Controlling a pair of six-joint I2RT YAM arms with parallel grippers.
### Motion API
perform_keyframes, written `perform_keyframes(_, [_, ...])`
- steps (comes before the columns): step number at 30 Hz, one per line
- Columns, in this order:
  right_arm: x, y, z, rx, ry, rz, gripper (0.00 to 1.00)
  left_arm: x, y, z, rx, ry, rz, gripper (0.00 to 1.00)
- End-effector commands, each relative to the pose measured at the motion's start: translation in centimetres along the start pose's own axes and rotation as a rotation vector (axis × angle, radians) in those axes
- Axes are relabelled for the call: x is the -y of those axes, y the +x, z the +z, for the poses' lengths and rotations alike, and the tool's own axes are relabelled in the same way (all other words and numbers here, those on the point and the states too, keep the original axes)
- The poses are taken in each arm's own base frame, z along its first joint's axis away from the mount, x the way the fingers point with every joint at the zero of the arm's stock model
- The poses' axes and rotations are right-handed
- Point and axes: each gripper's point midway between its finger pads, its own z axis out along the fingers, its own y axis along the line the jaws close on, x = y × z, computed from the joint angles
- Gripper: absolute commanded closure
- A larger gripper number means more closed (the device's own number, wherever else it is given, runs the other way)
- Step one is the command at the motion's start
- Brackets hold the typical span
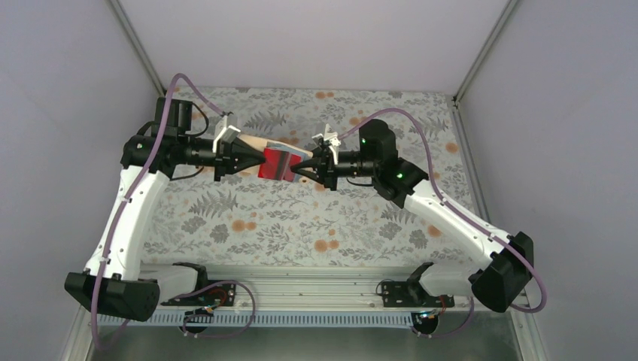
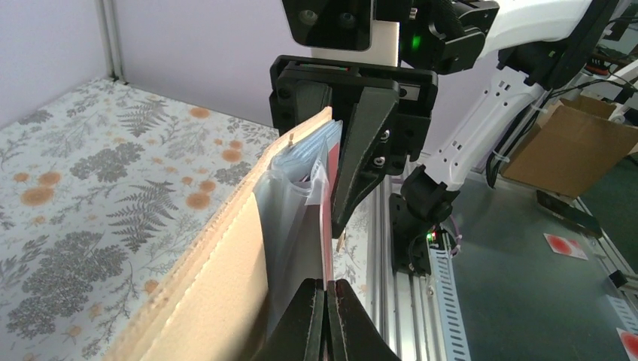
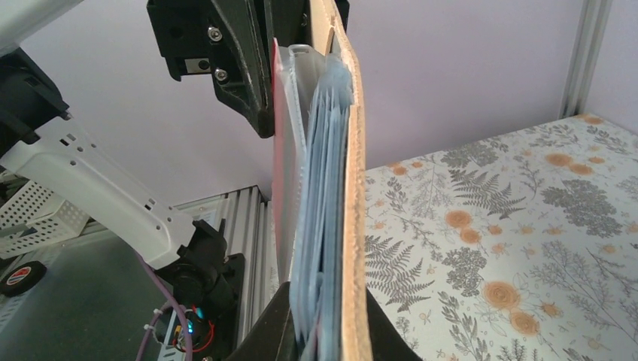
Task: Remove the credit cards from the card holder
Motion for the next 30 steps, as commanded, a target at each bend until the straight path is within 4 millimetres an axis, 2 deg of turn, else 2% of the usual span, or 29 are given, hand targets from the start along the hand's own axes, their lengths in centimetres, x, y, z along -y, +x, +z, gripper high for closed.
perform_keyframes(1, [-1.3, -1.6, -0.4, 0.024, -0.060, -0.030, 0.96, 0.5, -1.0, -0.1, 0.043, 0.043, 0.047, 0.98])
perform_keyframes(8, [-1.7, -1.5, -0.4, 0.015, -0.082, -0.038, 0.96, -0.9, -0.8, 0.1, 0.029, 0.000, 0.038, 0.98])
perform_keyframes(12, [-1.9, -1.3, -1.1, 0.009, -0.066, -0.063, 0.96, -2.5, -0.6, -0.5, -0.010, -0.106, 0.065, 0.98])
perform_keyframes(17, [-1.7, -0.7, -1.5, -0.012, -0.047, -0.075, 0.96, -4.0, -0.9, -1.2, 0.005, -0.108, 0.025, 0.98])
perform_keyframes(26, [-0.6, -0.4, -1.6, -0.022, -0.044, -0.058, 0.96, -3.1, -0.6, -1.7, -0.010, -0.110, 0.080, 0.98])
perform_keyframes(30, [-0.7, -0.7, -0.9, -0.023, -0.091, -0.035, 0.96, -2.8, 0.1, -0.8, 0.022, -0.079, 0.052, 0.98])
